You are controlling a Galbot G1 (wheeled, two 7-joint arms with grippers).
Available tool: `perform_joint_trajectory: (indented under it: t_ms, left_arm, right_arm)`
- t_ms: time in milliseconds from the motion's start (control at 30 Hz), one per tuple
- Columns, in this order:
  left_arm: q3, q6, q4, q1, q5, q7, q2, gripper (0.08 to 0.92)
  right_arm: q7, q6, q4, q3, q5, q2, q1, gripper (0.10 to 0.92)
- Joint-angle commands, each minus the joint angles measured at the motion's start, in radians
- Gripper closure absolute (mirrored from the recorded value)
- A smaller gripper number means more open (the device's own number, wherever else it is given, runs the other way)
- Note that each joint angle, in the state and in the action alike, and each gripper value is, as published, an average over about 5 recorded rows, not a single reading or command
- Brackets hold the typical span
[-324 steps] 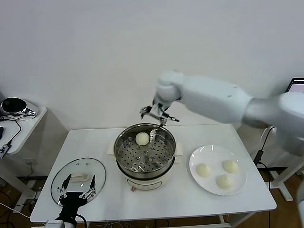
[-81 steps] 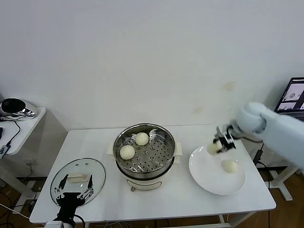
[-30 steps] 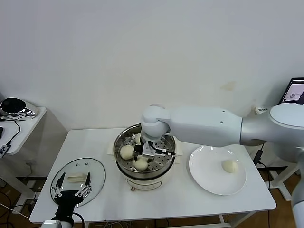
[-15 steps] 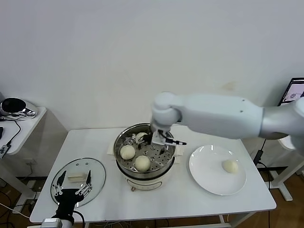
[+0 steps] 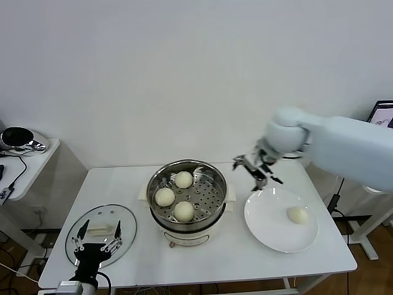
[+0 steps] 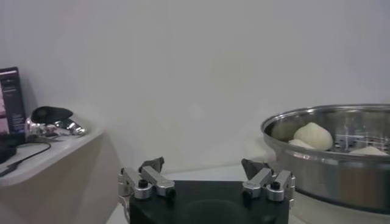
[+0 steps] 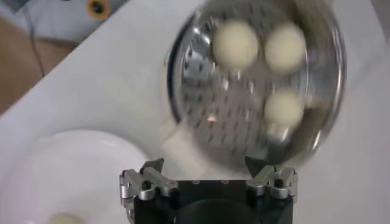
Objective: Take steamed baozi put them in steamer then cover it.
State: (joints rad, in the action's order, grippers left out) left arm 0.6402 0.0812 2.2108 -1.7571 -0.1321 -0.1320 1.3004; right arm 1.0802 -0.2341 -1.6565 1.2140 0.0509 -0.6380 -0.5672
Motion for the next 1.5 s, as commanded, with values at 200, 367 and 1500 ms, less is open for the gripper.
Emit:
perform_joint_trajectory:
  t_ms: [200, 367, 1500]
  left_arm:
    - [0.002, 0.004, 0.003, -0.005, 0.007, 0.002, -0.003, 0.177]
    - [0.005, 0.003, 0.009, -0.015, 0.013, 0.002, 0.003, 0.177]
    - [0.013, -0.006, 0.021, -0.045, 0.025, 0.000, 0.027, 0.177]
  right_arm:
    - [0.017, -0.061, 0.139, -0.445, -0.228, 0.252, 0.596, 0.203]
    - [0.030, -0.002, 0.252, -0.478, -0.282, 0.194, 0.635, 0.203]
    - [-0.017, 0.039, 0.535, -0.613, -0.452, -0.082, 0.762, 0.204]
